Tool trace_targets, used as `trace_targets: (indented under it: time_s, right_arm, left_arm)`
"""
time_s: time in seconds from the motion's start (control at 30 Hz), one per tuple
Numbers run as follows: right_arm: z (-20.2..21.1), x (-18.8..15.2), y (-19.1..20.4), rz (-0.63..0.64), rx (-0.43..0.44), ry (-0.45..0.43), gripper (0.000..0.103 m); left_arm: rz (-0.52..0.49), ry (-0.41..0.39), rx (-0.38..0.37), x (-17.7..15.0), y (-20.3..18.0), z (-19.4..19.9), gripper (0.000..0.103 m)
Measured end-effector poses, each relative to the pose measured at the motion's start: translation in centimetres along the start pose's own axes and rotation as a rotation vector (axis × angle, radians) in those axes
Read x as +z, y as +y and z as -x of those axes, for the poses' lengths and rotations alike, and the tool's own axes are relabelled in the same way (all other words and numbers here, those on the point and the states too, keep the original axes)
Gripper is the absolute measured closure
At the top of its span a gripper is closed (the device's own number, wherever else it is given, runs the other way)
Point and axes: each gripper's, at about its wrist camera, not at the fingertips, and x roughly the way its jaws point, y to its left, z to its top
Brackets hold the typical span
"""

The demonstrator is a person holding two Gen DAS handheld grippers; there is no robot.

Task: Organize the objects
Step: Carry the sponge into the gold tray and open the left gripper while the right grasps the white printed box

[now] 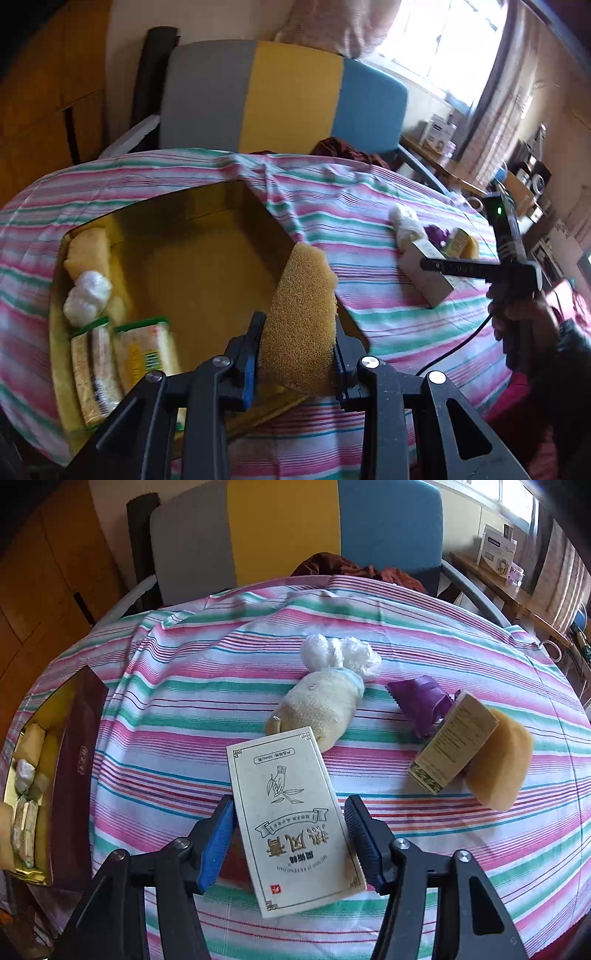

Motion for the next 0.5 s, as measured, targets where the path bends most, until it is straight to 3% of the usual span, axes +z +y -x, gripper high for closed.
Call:
trace_targets:
  time_s: [0.2,0.3,0.5]
  right_arm:
    - [0.3,-1.0,0.7,0.058,-0.015,0.013,0.052]
    - [0.4,-1.0,0.6,0.050,-0.014,0.021,0.052]
    - [0.7,-1.2,0.8,0.070,-0.042,0.020,0.052]
  left_arm:
    - [0.170,-0.015,0.121,0.6,7.1,1.3,0.071]
    - [0.274,0.003,0.142,1.4,10.7,1.4,0.071]
    - [0.284,0.038,0.183,4.5,13.4,-0.9,0.071]
